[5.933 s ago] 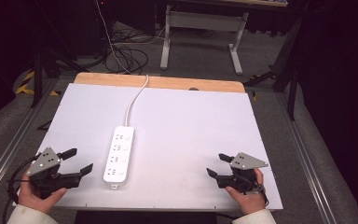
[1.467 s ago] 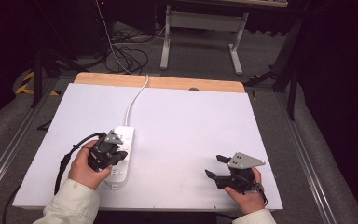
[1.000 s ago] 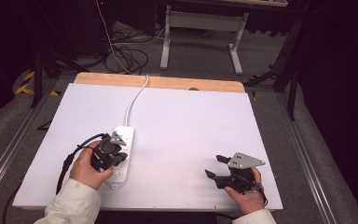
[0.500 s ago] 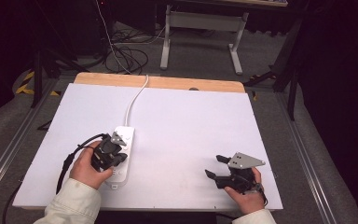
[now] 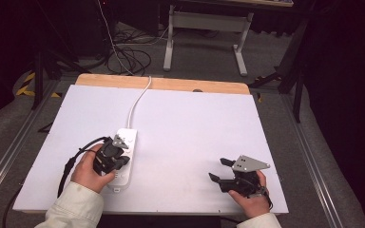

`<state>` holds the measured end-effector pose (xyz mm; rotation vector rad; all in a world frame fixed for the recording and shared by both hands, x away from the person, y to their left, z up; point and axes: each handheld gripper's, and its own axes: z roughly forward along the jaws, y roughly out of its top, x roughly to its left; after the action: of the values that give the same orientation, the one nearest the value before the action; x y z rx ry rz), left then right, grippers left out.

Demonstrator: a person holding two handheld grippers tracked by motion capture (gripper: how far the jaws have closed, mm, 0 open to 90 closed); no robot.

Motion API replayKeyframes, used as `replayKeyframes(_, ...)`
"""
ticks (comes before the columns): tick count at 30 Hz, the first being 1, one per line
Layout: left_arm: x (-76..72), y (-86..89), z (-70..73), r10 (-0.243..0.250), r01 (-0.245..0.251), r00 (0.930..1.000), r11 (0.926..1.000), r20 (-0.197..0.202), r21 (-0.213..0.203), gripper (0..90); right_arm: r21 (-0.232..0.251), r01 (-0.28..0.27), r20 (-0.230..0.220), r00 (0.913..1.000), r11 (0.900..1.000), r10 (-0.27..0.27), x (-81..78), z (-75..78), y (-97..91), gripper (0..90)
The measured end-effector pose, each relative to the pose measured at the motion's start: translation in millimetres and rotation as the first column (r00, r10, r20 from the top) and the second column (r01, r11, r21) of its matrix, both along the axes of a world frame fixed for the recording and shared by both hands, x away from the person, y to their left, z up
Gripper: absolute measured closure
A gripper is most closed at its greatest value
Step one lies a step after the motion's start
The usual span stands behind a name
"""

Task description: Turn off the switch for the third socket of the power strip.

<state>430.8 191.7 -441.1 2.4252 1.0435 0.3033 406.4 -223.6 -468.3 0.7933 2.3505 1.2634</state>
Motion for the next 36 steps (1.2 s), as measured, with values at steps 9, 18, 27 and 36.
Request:
replayKeyframes(9, 0.4, 2.2, -0.8, 0.027, -0.027, 0.9995, 0.9992, -0.019, -0.030, 90.0, 0.000, 0.000, -0.001, 1.0000, 1.0000, 0.000, 0.0, -0.1, 0.2, 30.9)
replayKeyframes(18, 1.7, 4.1, -0.7, 0.034, -0.036, 0.9988, 0.9984, -0.036, -0.044, 90.0, -0.001, 0.000, -0.001, 1.0000, 1.0000, 0.000, 0.1, -0.2, 0.3, 30.9)
replayKeyframes(27, 0.8, 2.3, -1.6, 0.035, -0.036, 0.9989, 0.9988, -0.032, -0.034, 90.0, -0.003, 0.002, -0.004, 1.0000, 1.0000, -0.002, 0.1, -0.5, 0.7, 30.9)
replayKeyframes(36, 0.1, 9.2, -1.2, 0.064, -0.061, 0.9978, 0.9915, 0.018, -0.115, 90.0, 0.006, 0.005, -0.007, 1.0000, 1.0000, -0.005, 1.0, -0.7, -1.1, 30.9)
